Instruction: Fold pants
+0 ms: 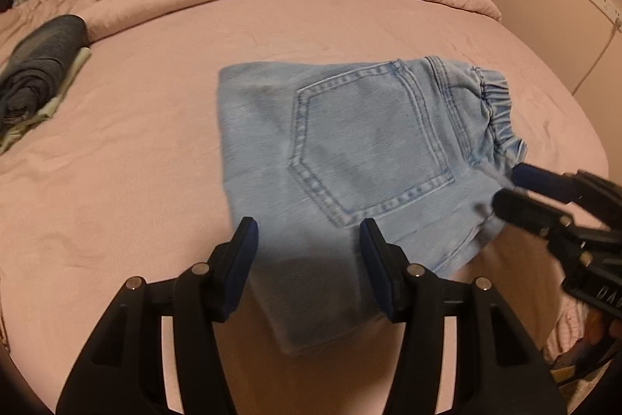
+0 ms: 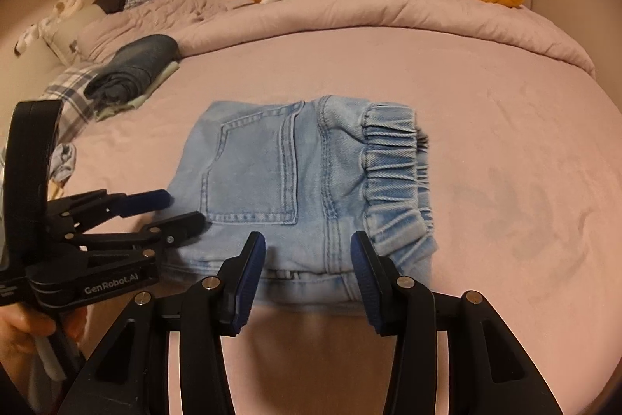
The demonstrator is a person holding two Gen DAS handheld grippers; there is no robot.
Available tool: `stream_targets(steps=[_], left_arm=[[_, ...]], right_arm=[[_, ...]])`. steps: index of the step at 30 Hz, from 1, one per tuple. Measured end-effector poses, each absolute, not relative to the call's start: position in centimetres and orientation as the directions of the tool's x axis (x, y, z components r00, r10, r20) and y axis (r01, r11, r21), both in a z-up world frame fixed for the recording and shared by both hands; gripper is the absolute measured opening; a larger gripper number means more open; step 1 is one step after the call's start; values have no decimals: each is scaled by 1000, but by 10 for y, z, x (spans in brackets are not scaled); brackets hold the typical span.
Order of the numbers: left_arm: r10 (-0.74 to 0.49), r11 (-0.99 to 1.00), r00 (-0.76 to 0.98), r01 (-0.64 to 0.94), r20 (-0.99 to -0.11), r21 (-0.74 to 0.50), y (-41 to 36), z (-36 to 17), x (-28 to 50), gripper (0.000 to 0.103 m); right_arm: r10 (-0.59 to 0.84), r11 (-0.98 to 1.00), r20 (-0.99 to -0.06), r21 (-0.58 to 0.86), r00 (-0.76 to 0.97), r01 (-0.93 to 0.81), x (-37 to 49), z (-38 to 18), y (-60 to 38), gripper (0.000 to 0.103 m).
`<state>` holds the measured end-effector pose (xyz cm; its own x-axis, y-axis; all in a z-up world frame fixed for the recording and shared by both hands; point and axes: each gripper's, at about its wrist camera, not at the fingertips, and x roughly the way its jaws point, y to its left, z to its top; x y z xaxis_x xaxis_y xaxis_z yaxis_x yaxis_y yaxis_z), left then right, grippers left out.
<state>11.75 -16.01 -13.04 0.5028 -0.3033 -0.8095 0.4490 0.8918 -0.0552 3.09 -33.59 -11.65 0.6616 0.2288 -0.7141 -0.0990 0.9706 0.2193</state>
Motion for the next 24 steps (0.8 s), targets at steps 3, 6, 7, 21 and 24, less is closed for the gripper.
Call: stream_targets(steps=[3,6,7,21,24], left_arm=[[-297,894,501,445,-813,-53,-153,-134,112,55],[-305,897,469,433,-829,-86,-148,-143,113,57],[-312,899,466,428,-828,-98,-147,-144,114,57],[-338,910,496,388,-800,-144,-133,-130,97,61],[-338,910,504,391,-795,-139,-131,-128,94,61]], right_arm=[[211,974,-713,209,668,-86,26,-117,-337,46],[216,971,-728,228,650,-67,31,-124,-341,46],[225,969,-730,239,646,-67,32,-127,-342,46],[303,920,-683,391,664,-18,13,-123,-369,49],[346,903,-640,425,686,-59,11,-113,-366,50]])
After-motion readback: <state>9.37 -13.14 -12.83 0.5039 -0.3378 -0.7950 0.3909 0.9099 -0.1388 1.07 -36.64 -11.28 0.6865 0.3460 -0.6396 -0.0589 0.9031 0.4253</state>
